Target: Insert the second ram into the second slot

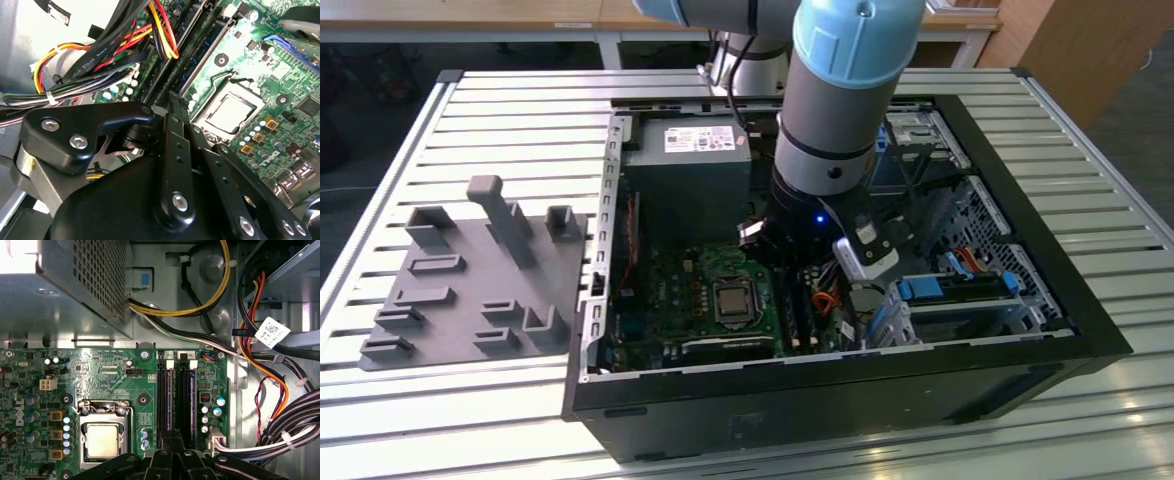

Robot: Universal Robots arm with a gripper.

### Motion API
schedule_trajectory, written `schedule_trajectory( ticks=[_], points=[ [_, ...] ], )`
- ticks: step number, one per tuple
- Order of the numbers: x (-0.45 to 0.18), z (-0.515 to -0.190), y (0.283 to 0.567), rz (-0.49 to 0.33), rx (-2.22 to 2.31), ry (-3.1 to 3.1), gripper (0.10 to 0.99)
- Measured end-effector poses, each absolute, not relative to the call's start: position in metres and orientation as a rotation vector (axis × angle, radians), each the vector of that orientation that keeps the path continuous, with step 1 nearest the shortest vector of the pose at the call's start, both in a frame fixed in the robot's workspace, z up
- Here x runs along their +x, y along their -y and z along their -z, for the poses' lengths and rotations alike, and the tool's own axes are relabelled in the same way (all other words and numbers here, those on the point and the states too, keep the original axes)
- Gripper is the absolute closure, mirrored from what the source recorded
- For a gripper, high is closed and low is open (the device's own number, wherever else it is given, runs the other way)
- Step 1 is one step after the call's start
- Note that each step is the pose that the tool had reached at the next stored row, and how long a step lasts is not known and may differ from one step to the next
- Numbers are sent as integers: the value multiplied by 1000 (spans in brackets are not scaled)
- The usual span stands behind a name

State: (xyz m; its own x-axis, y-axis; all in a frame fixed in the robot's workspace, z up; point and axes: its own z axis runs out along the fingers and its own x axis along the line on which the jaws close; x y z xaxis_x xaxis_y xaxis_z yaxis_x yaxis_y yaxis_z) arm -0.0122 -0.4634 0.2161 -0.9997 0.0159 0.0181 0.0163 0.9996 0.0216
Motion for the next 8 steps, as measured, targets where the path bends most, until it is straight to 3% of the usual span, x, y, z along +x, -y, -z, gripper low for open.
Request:
schedule_trajectory(
  ticks=[8],
  points=[
    [-12, -224, 463, 36, -25, 3124, 980]
  ],
)
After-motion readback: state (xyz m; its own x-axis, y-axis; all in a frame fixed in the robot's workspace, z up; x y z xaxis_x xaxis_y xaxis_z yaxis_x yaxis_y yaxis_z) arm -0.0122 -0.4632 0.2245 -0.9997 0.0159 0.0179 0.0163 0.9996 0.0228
